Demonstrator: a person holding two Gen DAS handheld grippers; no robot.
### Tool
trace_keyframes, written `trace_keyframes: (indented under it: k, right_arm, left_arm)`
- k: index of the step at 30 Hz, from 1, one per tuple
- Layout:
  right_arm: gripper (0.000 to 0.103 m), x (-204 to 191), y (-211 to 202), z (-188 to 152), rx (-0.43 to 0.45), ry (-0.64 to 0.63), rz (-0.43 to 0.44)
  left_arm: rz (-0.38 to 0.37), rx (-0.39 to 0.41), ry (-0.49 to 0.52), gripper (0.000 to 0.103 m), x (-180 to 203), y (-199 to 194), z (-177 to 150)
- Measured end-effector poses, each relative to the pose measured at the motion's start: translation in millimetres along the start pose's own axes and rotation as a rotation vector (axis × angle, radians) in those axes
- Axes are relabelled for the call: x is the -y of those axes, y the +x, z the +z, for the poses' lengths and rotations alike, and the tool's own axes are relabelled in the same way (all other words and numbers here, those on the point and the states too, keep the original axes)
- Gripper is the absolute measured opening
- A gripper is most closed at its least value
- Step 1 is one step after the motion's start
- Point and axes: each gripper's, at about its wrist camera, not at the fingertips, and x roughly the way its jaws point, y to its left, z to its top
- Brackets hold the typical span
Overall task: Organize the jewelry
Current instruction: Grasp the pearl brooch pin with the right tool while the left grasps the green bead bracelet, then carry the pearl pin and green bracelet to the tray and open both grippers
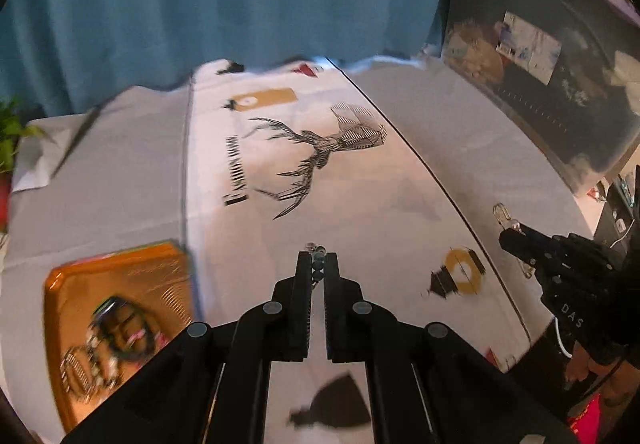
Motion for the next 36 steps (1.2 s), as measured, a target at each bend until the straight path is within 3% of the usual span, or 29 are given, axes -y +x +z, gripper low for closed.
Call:
trace_keyframes:
  k: [6, 18, 29, 36]
  right_arm:
    - [0.012, -34.2, -51.9, -16.9, 0.034, -0.047, 0.030]
    - [0.012, -123.6, -149.5, -97.7, 0.029, -0.198, 0.164]
    - [0.012, -172.6, -202.9, -152.6, 0.011, -0.302, 0.252]
    - [0.012, -191.6, -212.5, -168.8, -0.009, -0.341, 0.284]
  left_arm:
    - [0.027, 0.041, 0.006, 0.004, 1.5, -64.3, -34.8]
    - [0.064, 0.124, -0.019, 0.004, 8.8, -177.4, -133.6]
    - [0.061, 0.113, -0.112, 0.004, 3.9, -223.4, -225.9]
    - [0.091, 0.105, -0.165, 0.003, -4.4, -234.4, -257.2]
